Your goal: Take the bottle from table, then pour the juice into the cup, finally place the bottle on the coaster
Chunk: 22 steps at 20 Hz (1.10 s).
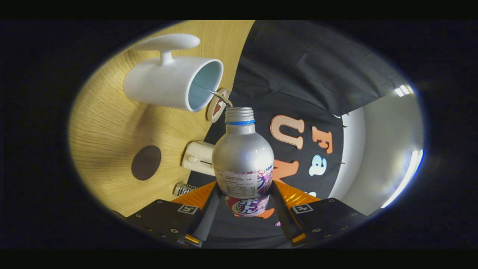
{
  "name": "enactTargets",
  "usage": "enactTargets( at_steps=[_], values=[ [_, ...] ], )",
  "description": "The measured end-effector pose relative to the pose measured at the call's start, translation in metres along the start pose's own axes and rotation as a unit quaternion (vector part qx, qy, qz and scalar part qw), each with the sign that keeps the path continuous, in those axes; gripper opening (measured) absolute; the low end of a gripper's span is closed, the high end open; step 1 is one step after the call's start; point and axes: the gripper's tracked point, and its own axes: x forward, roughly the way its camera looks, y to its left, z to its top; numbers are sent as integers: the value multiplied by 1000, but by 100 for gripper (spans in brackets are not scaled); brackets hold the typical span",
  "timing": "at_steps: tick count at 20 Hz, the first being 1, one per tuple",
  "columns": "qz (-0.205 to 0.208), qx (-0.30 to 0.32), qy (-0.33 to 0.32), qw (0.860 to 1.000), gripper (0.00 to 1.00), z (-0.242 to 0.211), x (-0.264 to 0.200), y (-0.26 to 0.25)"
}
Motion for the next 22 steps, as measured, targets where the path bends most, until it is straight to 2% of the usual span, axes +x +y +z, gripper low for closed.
enactTargets(
  at_steps=[22],
  values=[
    [-12, -48, -12, 999, 75, -4, 6, -7]
  ],
)
